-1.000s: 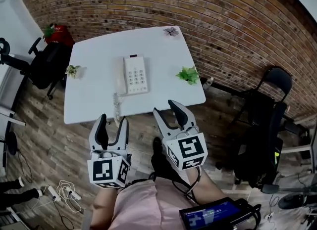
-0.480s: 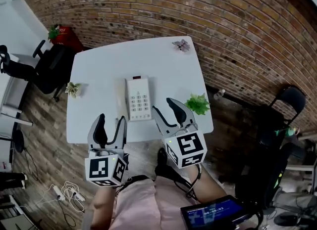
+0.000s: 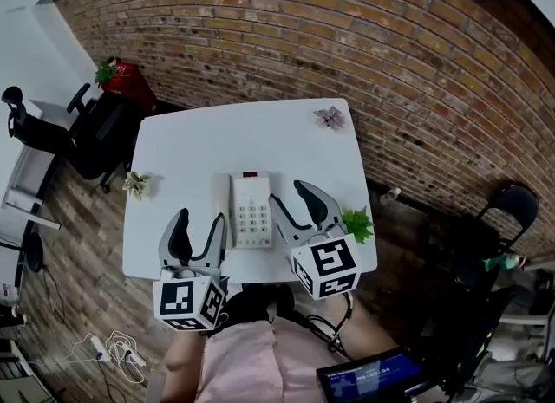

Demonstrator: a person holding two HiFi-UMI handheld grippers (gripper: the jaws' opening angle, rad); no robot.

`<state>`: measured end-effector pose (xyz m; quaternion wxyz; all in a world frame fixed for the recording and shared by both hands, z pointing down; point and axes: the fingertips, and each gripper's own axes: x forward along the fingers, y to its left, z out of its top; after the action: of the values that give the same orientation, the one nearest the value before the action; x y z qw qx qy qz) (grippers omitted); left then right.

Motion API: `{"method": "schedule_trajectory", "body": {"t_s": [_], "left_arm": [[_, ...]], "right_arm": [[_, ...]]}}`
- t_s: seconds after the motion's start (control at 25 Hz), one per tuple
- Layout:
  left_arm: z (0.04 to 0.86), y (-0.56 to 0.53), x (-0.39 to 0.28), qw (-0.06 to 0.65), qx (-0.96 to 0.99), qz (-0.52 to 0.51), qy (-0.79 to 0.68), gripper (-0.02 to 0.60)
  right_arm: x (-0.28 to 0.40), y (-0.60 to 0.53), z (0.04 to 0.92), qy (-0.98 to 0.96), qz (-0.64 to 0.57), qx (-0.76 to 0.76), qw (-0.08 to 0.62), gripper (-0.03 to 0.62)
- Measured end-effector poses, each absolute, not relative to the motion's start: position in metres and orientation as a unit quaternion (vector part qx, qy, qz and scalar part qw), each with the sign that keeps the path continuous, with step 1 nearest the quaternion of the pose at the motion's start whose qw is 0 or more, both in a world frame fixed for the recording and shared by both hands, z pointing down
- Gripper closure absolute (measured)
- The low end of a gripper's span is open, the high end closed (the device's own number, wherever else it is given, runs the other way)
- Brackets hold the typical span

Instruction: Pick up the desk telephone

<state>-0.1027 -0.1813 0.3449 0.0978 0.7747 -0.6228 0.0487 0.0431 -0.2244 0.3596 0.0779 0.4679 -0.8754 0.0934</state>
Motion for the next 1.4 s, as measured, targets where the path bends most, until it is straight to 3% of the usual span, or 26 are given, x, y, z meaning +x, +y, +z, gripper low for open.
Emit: {"method": "schedule_trajectory", "body": {"t_s": [0.64,1.12,1.4], "left_arm": [[0.437,-0.279,-0.119,0.201,0.793,0.093,-0.568,0.249],[0.552,-0.287,-0.108,0.355,0.784,0.146,-0.488,0.171],[0.572,-0.292,-0.100,0.416,0.787,0.141,-0.434,0.155]], "right_arm": [[0.019,-0.300,0.443,-0.851,0.162,0.477,0.149,0.376],[0.005,-0.297,0.550,-0.820,0.285,0.450,0.206,0.316],[0.000,-0.296,0.567,-0.816,0.346,0.428,0.177,0.298]]}}
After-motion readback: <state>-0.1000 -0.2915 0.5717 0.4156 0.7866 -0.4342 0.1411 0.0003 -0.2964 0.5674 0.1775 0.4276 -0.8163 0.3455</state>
